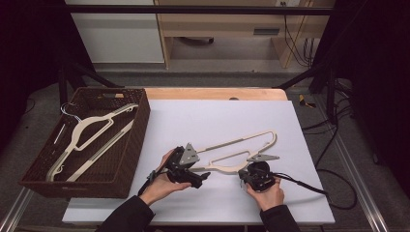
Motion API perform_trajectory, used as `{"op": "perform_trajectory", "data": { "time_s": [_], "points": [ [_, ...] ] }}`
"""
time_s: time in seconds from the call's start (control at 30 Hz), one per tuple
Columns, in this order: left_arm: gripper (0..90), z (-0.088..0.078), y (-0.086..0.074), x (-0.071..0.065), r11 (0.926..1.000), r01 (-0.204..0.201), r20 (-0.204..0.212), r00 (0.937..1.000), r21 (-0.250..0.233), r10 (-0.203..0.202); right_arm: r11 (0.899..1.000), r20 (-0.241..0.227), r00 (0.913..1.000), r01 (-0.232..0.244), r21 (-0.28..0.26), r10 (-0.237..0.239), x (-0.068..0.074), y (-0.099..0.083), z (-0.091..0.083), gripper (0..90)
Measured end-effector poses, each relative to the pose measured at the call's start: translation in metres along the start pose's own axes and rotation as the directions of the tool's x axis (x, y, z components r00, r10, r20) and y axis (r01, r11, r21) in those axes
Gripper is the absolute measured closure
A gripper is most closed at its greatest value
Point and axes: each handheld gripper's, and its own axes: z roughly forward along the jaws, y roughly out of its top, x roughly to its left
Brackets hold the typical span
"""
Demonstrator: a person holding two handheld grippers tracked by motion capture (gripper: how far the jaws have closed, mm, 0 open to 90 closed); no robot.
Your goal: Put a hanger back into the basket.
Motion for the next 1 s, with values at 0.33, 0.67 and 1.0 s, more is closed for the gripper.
{"op": "perform_trajectory", "data": {
  "time_s": [0.33,0.67,1.0],
  "points": [
    [15.8,0.03,0.014,-0.007,0.9973,-0.062,0.04,0.9974,0.039,0.06,1.0,0.005,0.9999,0.016,-0.004,-0.016,0.001,0.004,-0.006,89.3],
    [18.7,0.058,0.025,-0.018,0.9898,-0.127,0.068,0.9901,0.064,0.123,1.0,0.001,0.9998,0.02,-0.01,-0.02,0.0,0.008,-0.011,89.2],
    [30.0,0.078,0.025,-0.021,0.98,-0.178,0.065,0.9828,0.089,0.173,1.0,-0.006,0.9999,0.015,-0.019,-0.015,-0.001,0.01,-0.016,89.3]
  ]
}}
